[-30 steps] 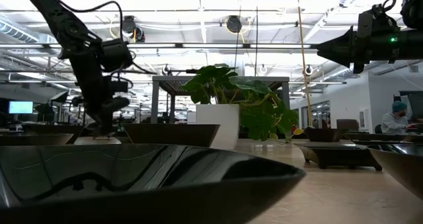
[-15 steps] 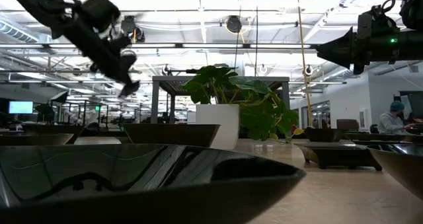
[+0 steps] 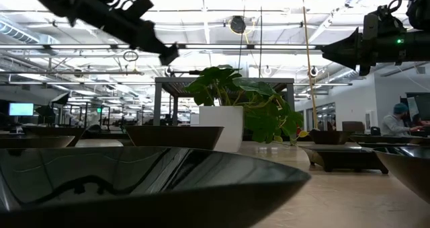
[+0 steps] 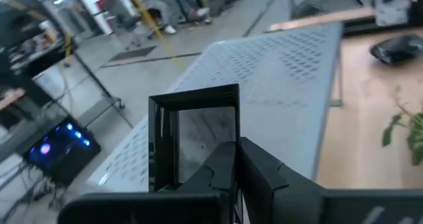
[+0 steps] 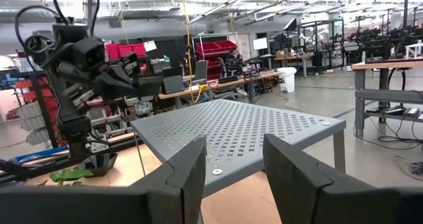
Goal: Pick & Place Mini shaped plates
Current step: Put the square black bowl on the shelf
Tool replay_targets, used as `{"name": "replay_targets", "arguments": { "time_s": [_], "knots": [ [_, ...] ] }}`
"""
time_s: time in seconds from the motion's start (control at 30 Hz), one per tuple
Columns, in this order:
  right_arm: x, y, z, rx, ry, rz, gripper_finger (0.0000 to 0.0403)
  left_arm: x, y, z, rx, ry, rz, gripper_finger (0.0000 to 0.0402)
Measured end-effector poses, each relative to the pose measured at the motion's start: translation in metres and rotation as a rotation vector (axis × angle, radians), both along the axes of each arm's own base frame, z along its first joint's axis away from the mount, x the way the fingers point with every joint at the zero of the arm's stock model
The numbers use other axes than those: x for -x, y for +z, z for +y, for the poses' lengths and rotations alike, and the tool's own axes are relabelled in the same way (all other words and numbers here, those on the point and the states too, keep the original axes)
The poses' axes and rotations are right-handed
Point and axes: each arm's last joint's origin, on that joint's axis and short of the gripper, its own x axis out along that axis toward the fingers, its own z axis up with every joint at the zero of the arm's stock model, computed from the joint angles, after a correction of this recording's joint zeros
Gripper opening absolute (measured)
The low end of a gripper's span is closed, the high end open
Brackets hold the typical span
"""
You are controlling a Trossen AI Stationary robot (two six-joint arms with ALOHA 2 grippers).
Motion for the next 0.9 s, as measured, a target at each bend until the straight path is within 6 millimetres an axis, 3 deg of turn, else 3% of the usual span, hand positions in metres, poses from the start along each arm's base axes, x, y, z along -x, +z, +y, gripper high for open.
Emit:
{"name": "replay_targets", "arguments": {
  "time_s": [0.23, 0.4, 0.63, 0.9],
  "knots": [
    [0.000, 0.000, 0.000, -0.003, 0.001, 0.000, 0.0141, -0.049, 0.011, 0.017, 0.019, -0.003, 0.217, 0.0011],
    [0.000, 0.000, 0.000, -0.002, 0.000, 0.002, 0.0141, -0.069, 0.011, 0.034, 0.044, 0.062, 0.345, 0.0011],
    [0.000, 0.000, 0.000, -0.003, 0.001, 0.002, 0.0141, -0.081, 0.004, 0.052, 0.101, 0.129, 0.369, 0.0021],
    [0.000, -0.002, 0.000, -0.012, 0.004, 0.017, 0.0141, -0.081, 0.001, 0.054, 0.149, 0.160, 0.349, 0.0014]
  ]
}}
